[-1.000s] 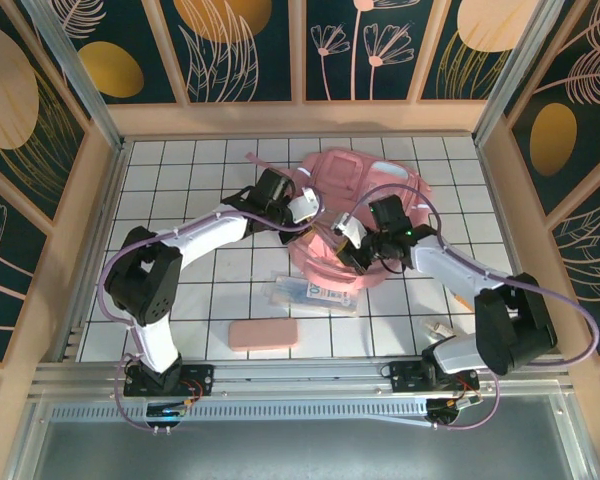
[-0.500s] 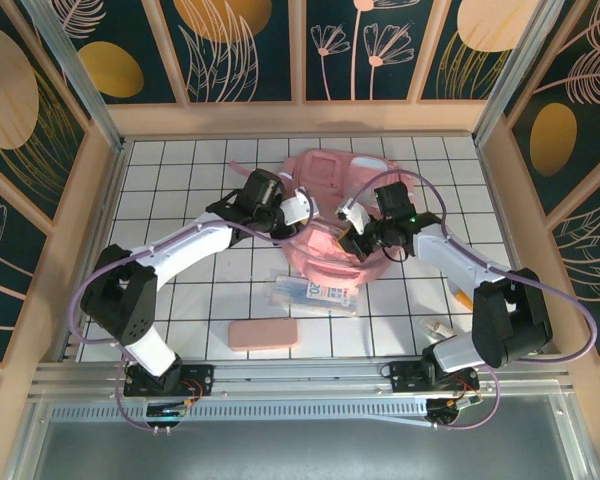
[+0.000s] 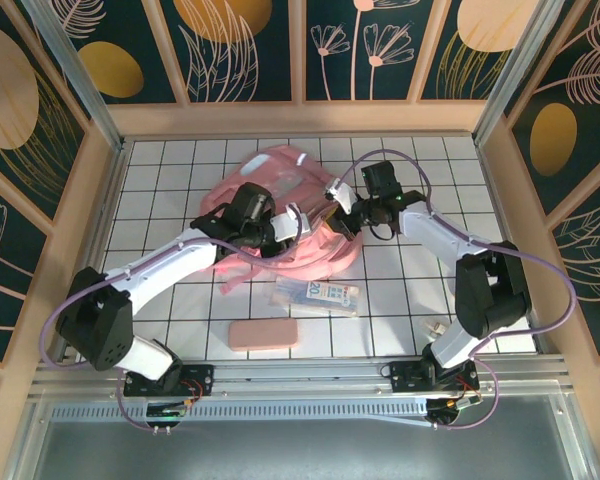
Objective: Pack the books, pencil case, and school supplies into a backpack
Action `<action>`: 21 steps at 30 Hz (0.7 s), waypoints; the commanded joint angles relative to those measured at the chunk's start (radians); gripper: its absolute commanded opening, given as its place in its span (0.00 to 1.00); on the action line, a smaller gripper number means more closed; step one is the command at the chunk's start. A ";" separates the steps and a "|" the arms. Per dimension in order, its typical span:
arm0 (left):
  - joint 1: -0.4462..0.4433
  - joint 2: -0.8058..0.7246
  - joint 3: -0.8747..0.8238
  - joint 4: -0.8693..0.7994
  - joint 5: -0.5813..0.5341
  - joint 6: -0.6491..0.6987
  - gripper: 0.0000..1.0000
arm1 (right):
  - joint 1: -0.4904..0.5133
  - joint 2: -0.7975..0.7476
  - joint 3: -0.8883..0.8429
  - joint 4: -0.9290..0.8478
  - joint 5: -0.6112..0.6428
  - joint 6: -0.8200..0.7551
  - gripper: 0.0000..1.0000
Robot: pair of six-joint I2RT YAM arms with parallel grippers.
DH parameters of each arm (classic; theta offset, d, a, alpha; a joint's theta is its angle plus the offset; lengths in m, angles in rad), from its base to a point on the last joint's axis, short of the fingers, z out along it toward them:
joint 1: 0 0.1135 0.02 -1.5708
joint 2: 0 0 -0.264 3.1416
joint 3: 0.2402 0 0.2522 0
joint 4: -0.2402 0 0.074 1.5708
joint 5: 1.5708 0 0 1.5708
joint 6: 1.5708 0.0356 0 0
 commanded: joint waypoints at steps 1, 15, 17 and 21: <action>-0.013 0.021 0.028 0.125 0.001 0.022 0.20 | -0.002 0.006 0.028 0.065 -0.019 -0.005 0.00; 0.040 -0.083 -0.222 0.135 -0.088 0.331 0.43 | -0.017 -0.024 0.012 0.078 -0.047 0.007 0.00; 0.041 -0.079 -0.241 0.175 -0.100 0.321 0.43 | -0.017 -0.030 0.006 0.079 -0.050 0.009 0.00; 0.041 -0.067 -0.252 0.209 -0.104 0.341 0.40 | -0.019 -0.043 0.000 0.078 -0.045 0.006 0.00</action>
